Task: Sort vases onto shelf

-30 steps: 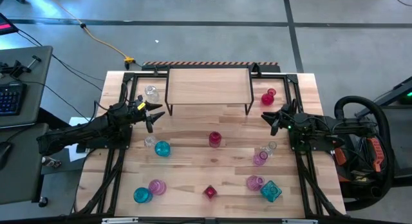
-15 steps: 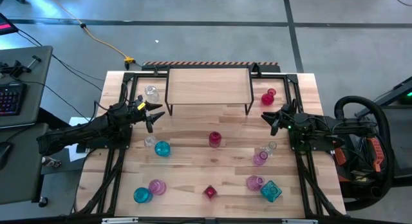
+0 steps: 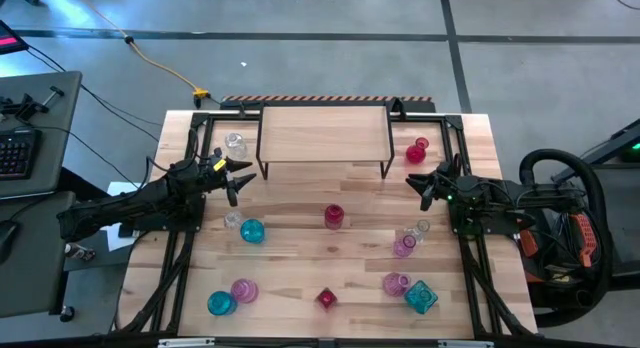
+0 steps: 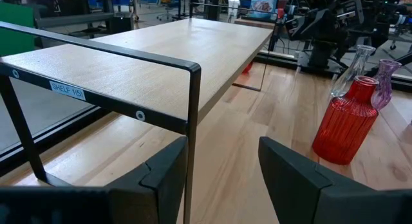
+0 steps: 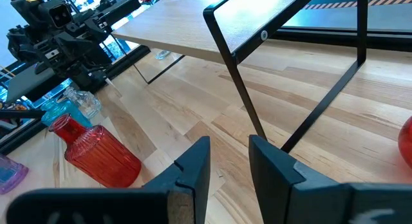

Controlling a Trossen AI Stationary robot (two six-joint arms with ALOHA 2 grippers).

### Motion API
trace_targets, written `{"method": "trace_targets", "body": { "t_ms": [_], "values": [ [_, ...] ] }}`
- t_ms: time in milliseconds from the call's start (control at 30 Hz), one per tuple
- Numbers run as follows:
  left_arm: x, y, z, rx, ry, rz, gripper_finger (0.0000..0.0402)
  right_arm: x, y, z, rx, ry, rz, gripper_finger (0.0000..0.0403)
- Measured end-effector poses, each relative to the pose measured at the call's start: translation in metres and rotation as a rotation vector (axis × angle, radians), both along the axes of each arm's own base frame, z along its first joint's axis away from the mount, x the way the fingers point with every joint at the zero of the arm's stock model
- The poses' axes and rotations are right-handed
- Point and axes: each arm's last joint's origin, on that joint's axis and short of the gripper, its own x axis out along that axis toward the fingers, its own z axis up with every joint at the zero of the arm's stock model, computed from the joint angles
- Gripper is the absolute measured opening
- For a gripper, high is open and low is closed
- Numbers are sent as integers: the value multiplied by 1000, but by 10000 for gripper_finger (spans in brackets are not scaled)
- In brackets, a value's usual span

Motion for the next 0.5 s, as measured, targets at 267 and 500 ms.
{"method": "trace_targets", "body": {
  "t_ms": [267,500],
  "values": [
    [0,0,0,0,0,0,179,0,0,0,0,0,0,89],
    [0,0,0,0,0,0,179,1,-1,3,-6,-39,-23,89]
  ]
}}
